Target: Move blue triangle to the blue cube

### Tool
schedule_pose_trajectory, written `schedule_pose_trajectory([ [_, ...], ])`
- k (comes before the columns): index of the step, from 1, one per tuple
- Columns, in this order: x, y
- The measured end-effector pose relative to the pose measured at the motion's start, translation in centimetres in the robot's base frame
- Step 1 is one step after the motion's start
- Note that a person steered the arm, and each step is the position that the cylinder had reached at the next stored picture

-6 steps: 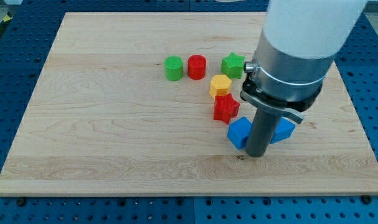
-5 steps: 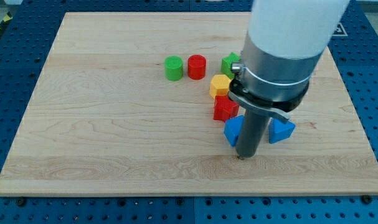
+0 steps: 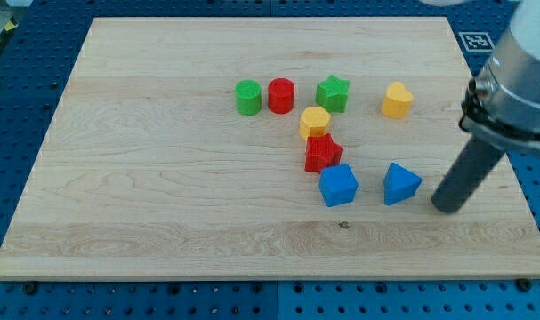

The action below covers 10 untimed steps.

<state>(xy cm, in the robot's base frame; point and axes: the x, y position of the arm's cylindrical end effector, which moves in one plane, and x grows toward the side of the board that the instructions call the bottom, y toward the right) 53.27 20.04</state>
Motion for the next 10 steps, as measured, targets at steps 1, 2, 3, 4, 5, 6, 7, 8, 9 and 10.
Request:
schedule_pose_trajectory([
  [1, -3.7, -0.2],
  [2, -3.3, -1.4],
  [3, -2.5, -3.3],
  [4, -1.3, -3.7],
  [5, 0.8, -3.7],
  [6, 1.6, -4.7],
  [7, -0.1, -5.0],
  [8, -0.8, -5.1],
  [9, 1.1, -5.8],
  [10, 2.6, -5.9],
])
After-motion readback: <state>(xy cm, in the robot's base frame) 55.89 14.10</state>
